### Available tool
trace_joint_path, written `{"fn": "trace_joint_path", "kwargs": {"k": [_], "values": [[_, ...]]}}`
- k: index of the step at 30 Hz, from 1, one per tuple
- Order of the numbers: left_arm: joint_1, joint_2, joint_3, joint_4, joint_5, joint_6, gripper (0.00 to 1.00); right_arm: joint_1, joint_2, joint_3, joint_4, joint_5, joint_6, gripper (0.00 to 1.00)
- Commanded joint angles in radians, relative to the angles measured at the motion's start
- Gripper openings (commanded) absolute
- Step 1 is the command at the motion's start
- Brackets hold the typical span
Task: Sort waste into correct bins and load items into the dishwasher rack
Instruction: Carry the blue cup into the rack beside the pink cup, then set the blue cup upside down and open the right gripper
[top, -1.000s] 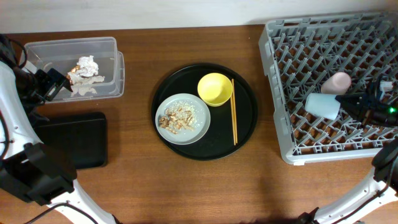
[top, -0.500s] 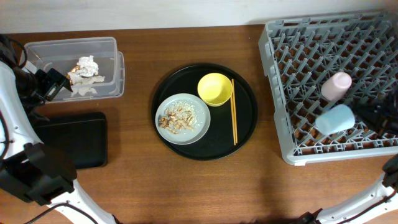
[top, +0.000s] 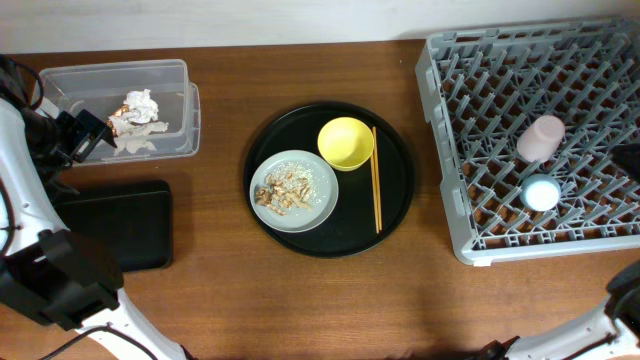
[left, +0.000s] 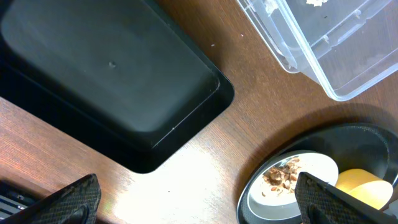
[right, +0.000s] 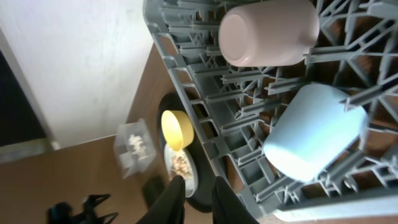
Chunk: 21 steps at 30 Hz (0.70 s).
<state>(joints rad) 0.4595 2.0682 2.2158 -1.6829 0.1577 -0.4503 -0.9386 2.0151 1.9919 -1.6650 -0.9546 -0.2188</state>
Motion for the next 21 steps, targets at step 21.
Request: {"fn": "trace_joint_path", "kwargs": {"k": [21], "values": [[0.002,-0.036,-0.004,0.002,0.000,-0.008,0.99,0.401,-0.208,-0.398,0.241,0.896,0.573,0.04]]}}
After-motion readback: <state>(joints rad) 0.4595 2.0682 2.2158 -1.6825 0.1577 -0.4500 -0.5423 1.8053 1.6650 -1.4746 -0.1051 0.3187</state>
